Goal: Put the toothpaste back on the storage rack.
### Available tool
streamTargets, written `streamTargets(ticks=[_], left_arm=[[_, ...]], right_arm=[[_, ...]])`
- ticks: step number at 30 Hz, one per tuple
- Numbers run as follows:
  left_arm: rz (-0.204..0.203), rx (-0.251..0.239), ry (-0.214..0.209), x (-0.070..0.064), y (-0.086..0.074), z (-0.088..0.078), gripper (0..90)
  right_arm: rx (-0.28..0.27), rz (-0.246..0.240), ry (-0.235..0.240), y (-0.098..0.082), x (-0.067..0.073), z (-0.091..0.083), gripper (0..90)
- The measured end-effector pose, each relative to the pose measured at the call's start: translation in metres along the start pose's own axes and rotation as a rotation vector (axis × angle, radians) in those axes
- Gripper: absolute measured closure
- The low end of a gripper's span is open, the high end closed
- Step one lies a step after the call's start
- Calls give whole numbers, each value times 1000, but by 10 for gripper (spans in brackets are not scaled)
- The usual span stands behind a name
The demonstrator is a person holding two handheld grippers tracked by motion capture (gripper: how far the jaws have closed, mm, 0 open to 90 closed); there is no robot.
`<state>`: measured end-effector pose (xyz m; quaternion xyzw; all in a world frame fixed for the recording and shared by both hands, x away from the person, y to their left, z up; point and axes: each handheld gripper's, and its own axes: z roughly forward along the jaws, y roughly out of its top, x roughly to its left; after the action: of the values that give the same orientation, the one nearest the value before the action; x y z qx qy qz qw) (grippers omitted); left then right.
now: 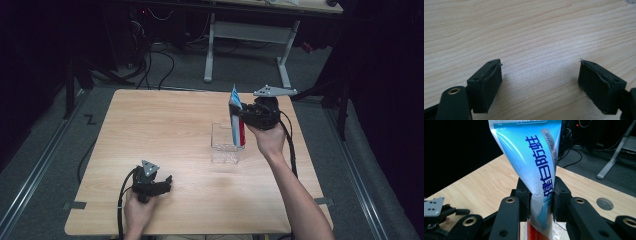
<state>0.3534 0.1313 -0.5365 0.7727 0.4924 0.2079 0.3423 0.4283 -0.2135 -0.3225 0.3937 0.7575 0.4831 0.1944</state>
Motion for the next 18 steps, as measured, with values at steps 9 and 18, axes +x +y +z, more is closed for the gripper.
streamTargets(ticks=[9,18], left_arm=[[3,-1,-2,0,0,0,195],[5,-1,-3,0,0,0,195]], right_arm=[[12,26,-47,-4,-7,12,715],[14,40,-86,-11,-13,18,712]])
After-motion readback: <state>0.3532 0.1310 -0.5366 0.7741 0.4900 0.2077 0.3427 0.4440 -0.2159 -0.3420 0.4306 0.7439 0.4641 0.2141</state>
